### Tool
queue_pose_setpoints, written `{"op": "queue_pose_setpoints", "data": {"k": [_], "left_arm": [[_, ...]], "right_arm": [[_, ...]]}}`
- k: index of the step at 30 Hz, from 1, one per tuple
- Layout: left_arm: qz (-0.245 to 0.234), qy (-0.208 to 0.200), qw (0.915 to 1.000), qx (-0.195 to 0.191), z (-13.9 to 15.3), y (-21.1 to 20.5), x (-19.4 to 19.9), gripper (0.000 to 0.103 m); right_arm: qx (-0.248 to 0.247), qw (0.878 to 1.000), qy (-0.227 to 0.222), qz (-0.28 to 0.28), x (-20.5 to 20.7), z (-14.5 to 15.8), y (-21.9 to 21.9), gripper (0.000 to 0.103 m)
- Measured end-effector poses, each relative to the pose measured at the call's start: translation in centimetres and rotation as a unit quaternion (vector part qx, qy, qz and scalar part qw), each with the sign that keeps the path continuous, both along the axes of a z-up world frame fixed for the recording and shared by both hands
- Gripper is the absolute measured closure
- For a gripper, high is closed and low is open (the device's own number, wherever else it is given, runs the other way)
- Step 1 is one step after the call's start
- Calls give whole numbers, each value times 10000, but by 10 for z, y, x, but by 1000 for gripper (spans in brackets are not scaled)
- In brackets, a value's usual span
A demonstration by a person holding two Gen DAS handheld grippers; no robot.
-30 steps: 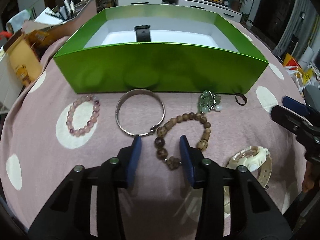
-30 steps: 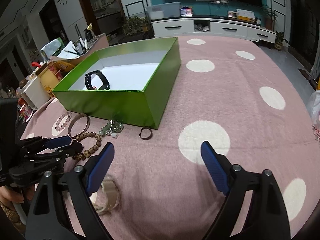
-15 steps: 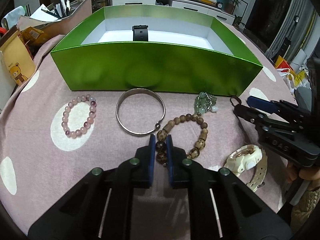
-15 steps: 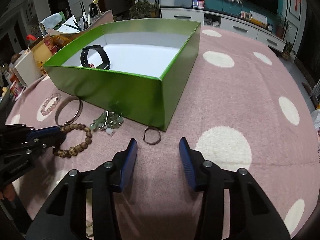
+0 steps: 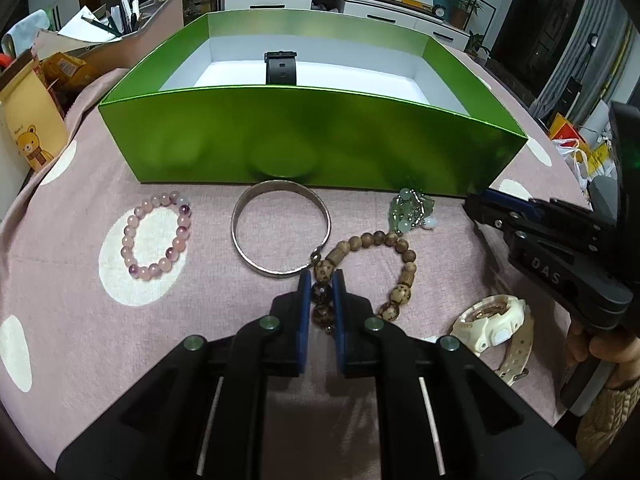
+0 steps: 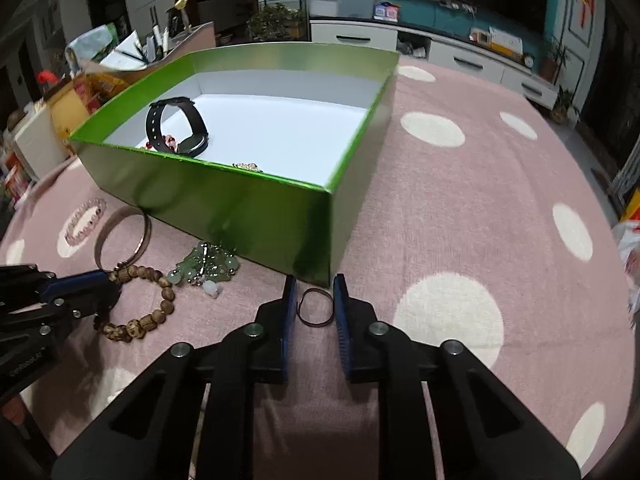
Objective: Organize jewelry
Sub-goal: 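Grasp the brown wooden bead bracelet with the left gripper while the right gripper closes on the dark hair tie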
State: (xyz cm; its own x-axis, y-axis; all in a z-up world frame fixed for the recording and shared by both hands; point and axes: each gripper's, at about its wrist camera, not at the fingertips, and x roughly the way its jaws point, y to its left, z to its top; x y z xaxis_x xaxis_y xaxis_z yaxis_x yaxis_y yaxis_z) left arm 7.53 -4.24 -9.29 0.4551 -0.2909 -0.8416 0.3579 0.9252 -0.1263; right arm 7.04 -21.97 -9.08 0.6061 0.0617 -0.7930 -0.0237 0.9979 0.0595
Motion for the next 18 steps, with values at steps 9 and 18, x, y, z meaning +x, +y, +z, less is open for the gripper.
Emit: {"op": "queue_pose_setpoints", "data": {"k": [9,18], "left_arm": [[119,-133,9998,-70,14,9,-7,93],[180,-419,9987,-208,45,20,-19,93]], "right_arm": [[234,9992,-291,-109,-26,16,-5,85],[468,9967,-652,-102,-59,40,-17,85]]}}
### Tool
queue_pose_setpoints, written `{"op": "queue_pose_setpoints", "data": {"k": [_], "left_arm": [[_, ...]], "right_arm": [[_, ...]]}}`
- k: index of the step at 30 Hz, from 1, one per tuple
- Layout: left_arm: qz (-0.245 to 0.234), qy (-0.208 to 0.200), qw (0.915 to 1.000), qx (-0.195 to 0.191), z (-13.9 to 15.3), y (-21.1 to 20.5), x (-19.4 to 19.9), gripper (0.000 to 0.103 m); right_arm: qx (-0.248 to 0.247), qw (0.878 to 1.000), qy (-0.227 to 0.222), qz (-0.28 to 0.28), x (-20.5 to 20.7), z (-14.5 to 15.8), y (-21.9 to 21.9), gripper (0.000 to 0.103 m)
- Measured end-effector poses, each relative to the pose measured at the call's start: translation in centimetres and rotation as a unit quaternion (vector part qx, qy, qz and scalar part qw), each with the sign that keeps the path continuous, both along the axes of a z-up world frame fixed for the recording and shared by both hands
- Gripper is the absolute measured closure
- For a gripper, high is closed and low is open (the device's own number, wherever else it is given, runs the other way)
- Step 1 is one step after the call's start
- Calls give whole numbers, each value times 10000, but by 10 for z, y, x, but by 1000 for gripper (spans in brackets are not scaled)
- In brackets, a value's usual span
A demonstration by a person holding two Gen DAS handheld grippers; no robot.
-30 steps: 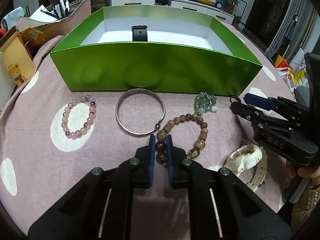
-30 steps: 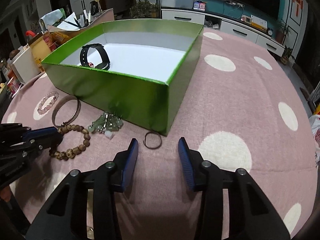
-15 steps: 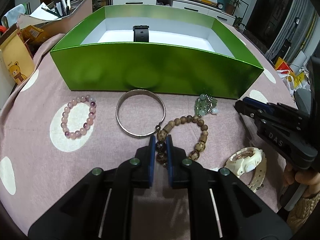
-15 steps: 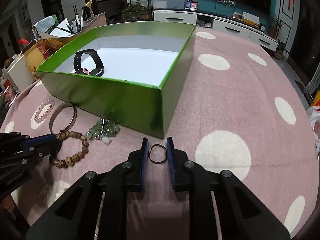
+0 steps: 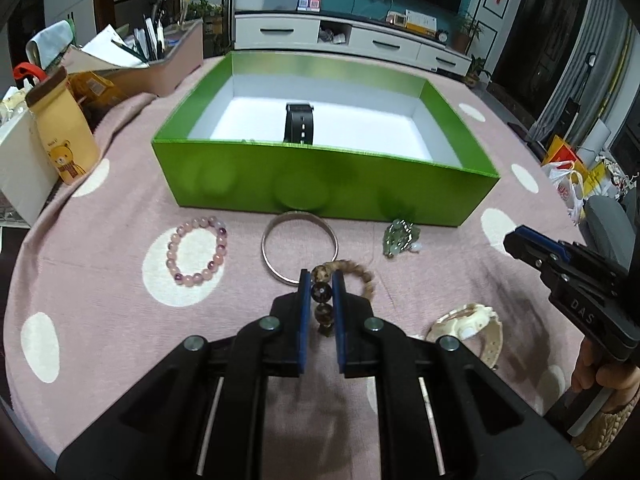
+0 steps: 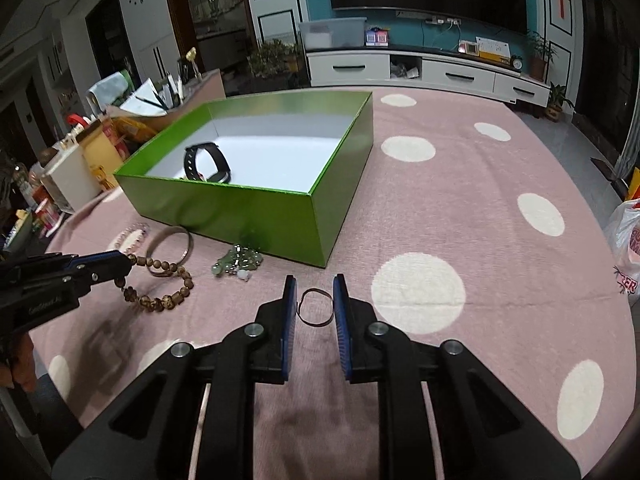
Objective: Organize jewelry
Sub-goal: 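Grasp the brown wooden bead bracelet with the left gripper while the right gripper closes on the dark hair tie, then carry the wooden bracelet and hair tie into the green box and open both grippers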
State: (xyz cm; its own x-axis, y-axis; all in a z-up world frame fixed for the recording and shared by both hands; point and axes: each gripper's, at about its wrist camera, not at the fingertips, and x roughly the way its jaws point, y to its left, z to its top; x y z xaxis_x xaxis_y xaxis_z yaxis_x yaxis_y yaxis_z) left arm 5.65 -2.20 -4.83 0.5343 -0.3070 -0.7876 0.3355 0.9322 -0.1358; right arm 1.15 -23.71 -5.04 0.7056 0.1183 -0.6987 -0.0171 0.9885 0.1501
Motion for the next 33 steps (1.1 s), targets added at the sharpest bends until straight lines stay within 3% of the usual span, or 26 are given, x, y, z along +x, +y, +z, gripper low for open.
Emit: {"op": "queue_pose_setpoints", "data": {"k": [16,33], "left_arm": [[72,-509,9983,-264,51,21,-13,93],[431,-902,9946,-265,99,43,23,93]], "right_arm": [[47,9989,-454,109,-30,32,5,85],[98,9960,-864,211,-17,57,20,85]]}}
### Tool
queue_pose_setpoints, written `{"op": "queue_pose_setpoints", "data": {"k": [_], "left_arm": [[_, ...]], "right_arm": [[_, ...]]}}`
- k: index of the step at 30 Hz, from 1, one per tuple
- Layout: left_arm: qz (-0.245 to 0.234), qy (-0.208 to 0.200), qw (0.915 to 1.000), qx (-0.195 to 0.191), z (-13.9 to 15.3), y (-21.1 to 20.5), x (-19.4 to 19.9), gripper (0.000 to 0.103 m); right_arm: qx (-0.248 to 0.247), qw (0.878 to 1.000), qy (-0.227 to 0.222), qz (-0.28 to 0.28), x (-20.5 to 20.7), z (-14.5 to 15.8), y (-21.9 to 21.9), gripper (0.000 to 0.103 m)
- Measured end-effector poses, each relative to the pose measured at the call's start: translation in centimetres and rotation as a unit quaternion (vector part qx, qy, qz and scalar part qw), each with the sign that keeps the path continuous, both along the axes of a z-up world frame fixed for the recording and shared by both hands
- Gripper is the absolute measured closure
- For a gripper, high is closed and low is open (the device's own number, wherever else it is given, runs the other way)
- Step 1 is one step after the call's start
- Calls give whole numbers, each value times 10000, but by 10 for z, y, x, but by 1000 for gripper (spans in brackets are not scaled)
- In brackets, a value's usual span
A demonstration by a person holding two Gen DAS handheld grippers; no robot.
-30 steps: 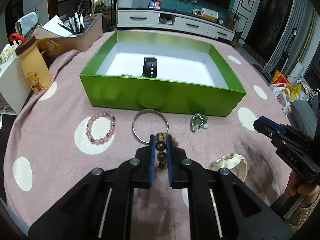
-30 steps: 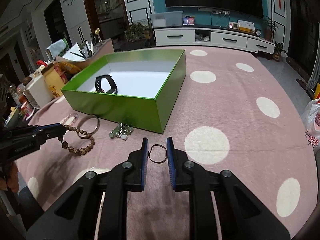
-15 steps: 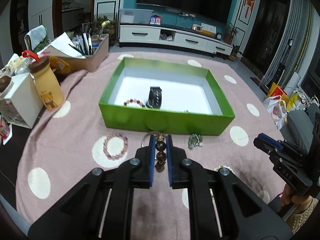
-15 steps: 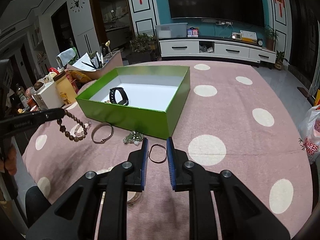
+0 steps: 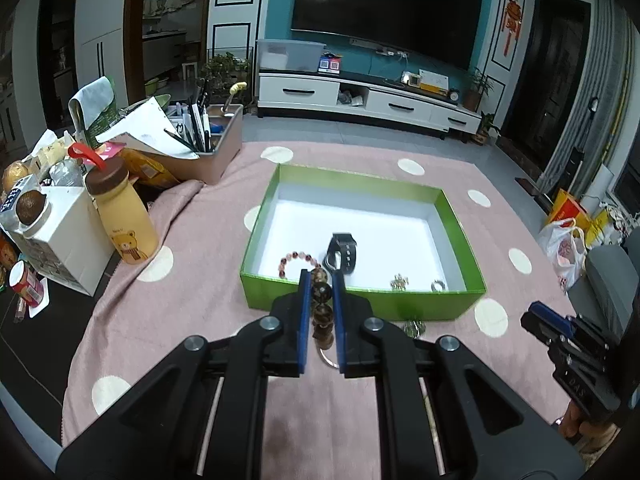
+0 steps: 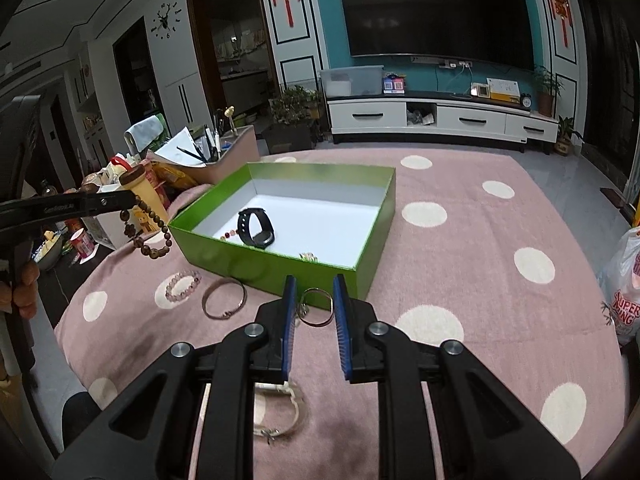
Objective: Organize jewelry
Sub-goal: 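Carry the wooden bracelet and hair tie into the green box and open both grippers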
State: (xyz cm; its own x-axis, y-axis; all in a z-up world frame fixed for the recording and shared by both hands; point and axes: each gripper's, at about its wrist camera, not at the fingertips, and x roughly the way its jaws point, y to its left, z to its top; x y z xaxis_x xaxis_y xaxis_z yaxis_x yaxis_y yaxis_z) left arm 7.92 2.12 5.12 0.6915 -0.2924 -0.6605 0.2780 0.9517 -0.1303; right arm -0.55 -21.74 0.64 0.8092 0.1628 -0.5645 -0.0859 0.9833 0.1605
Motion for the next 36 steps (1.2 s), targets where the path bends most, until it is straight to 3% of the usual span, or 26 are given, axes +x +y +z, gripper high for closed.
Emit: {"op": "queue_pose_setpoints", "data": {"k": [16,36], "left_arm": [[154,-72,9996,232,9,-26,63,93],[392,82,9982,447,-11,-65,142,93]], "right_arm": [[166,9998,-77,-97,51,6,-9,85],[95,9995,111,-288,119,0,-18,85]]}}
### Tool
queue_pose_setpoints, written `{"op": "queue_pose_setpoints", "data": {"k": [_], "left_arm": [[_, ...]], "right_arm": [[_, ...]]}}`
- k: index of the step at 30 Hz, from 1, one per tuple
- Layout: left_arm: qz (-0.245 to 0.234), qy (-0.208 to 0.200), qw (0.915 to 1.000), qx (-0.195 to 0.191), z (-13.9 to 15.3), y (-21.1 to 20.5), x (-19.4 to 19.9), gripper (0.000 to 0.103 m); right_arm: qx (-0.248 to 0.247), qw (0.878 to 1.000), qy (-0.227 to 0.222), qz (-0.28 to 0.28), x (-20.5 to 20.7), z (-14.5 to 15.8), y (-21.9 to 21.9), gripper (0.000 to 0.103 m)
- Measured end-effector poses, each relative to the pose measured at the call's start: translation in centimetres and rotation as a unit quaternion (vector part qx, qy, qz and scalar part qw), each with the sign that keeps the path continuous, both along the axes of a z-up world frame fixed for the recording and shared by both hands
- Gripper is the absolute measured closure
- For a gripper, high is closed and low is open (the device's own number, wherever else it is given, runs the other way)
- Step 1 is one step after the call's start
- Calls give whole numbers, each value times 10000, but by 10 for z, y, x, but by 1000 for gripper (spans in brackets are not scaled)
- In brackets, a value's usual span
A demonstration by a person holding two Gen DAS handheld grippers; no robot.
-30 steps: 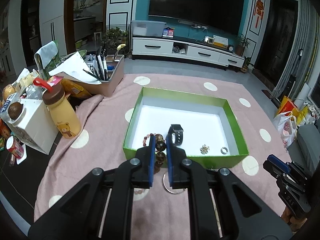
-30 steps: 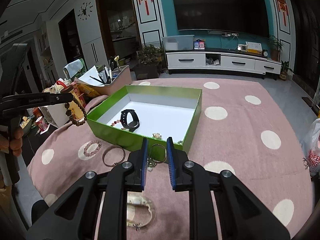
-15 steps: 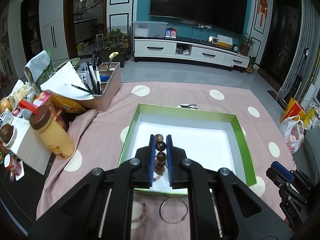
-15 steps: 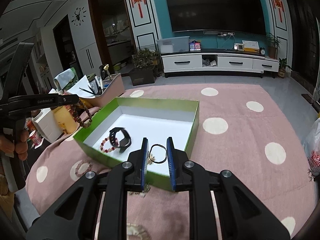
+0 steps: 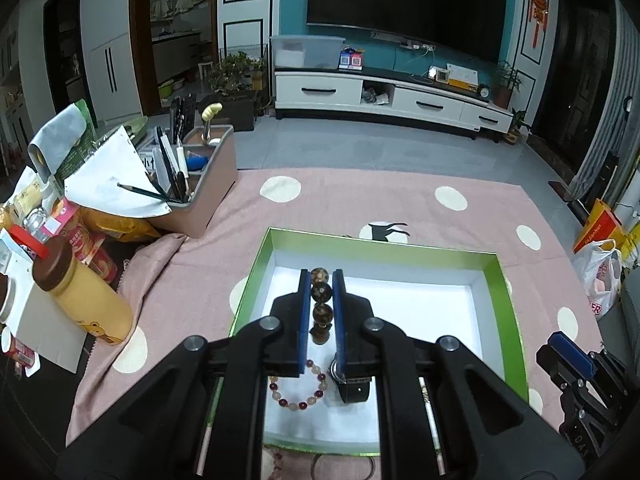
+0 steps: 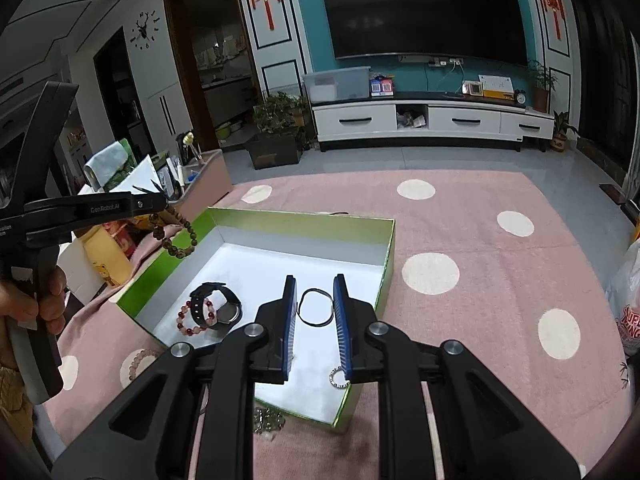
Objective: Organize jewelry
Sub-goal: 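Carry the wooden bracelet and hair tie into the green box and open both grippers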
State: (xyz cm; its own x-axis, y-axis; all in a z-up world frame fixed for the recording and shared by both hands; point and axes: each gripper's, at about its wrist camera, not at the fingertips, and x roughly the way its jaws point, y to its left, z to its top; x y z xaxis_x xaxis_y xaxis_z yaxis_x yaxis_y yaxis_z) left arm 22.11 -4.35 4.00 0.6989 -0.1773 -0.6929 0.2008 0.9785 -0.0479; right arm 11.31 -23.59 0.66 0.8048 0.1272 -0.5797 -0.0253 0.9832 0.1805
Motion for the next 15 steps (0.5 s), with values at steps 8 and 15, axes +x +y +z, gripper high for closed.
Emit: {"op": "queue_pose_setpoints", "data": {"k": [8,15], "left_arm": [[70,328,9994,116,-28,-5,18,93],[14,503,9984,261,-44,-12,22,93]], "right_arm": [[-50,9996,274,-60,18,-13,-3,85],[-111,9988,471,-52,26,-21,-3,84]]}}
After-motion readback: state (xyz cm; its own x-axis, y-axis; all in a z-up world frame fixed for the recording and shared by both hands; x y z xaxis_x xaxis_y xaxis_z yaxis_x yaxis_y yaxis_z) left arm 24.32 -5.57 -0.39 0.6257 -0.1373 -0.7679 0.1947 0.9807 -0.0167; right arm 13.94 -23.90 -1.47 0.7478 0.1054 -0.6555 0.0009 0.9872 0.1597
